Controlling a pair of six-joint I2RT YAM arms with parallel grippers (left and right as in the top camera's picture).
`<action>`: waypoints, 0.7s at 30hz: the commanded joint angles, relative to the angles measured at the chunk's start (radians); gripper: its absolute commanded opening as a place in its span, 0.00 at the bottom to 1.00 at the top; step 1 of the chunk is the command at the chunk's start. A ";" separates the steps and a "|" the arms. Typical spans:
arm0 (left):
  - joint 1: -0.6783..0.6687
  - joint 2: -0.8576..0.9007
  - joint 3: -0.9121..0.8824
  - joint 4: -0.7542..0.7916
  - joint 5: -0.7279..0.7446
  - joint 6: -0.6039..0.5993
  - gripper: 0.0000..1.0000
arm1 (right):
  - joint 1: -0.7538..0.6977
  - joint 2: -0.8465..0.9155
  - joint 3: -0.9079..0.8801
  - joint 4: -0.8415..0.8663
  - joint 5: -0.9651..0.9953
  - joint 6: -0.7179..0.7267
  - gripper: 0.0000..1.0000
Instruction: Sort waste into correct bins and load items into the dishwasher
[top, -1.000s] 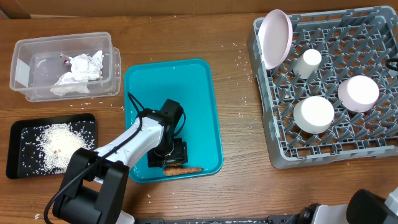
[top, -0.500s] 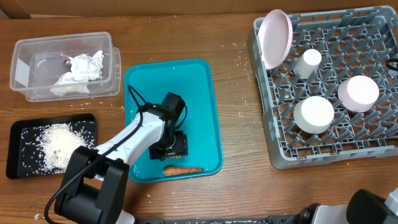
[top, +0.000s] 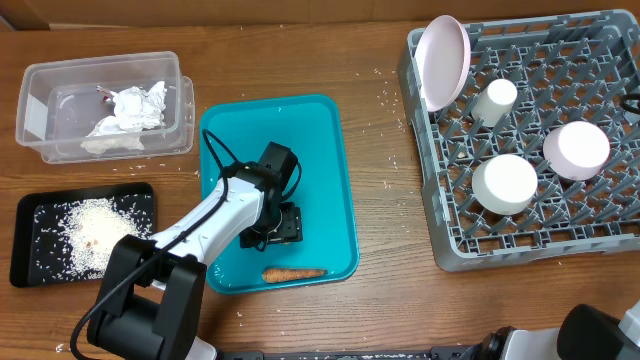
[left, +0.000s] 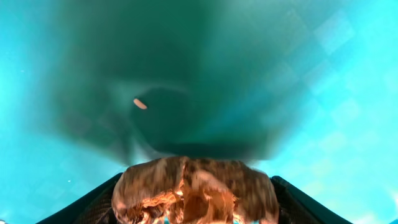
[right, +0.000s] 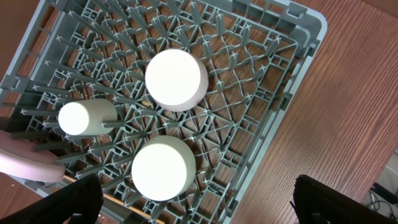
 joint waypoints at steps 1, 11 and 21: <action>0.014 0.010 0.030 -0.026 -0.021 -0.009 0.72 | -0.002 -0.001 0.017 0.002 0.010 0.008 1.00; 0.195 0.004 0.183 -0.161 -0.018 0.029 0.73 | -0.002 -0.001 0.017 0.002 0.010 0.008 1.00; 0.188 0.012 0.141 -0.125 0.130 0.127 1.00 | -0.002 -0.001 0.017 0.002 0.010 0.008 1.00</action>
